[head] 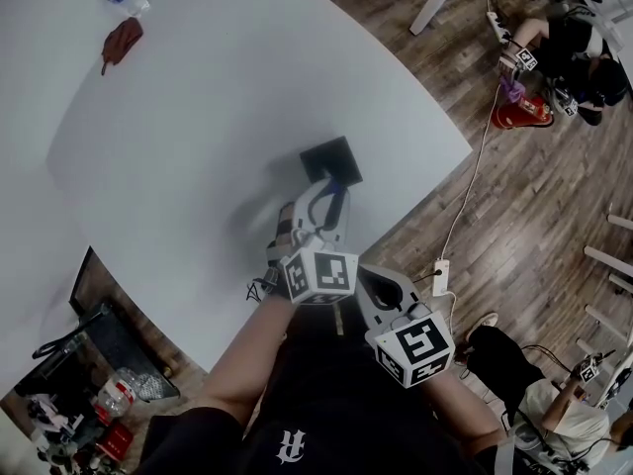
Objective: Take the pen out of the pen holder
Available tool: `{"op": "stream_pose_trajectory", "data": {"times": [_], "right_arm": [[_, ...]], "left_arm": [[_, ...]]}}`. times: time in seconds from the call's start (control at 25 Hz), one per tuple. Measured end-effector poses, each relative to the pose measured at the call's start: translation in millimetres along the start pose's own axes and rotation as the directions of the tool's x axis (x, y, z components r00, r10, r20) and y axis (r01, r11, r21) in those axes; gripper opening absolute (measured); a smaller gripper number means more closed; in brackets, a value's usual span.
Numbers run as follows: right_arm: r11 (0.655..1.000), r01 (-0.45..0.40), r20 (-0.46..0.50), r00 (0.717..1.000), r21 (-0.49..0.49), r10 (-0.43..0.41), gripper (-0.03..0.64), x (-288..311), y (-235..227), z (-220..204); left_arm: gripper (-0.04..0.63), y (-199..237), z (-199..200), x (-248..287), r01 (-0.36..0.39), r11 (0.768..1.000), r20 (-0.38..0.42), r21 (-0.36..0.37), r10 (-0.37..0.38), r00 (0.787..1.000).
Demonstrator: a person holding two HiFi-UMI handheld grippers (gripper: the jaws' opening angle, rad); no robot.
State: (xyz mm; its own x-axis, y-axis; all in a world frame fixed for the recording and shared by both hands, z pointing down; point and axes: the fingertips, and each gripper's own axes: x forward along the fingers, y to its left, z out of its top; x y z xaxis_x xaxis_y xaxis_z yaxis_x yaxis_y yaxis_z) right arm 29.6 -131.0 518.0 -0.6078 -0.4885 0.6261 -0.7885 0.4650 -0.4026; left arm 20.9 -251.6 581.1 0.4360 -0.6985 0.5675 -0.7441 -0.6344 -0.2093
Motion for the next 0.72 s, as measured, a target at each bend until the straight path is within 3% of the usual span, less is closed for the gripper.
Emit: {"op": "stream_pose_trajectory", "data": {"times": [0.72], "right_arm": [[0.998, 0.016, 0.056, 0.998, -0.067, -0.012, 0.015, -26, 8, 3]], "left_arm": [[0.071, -3, 32, -46, -0.053, 0.998, 0.117, 0.016, 0.051, 0.992]]}}
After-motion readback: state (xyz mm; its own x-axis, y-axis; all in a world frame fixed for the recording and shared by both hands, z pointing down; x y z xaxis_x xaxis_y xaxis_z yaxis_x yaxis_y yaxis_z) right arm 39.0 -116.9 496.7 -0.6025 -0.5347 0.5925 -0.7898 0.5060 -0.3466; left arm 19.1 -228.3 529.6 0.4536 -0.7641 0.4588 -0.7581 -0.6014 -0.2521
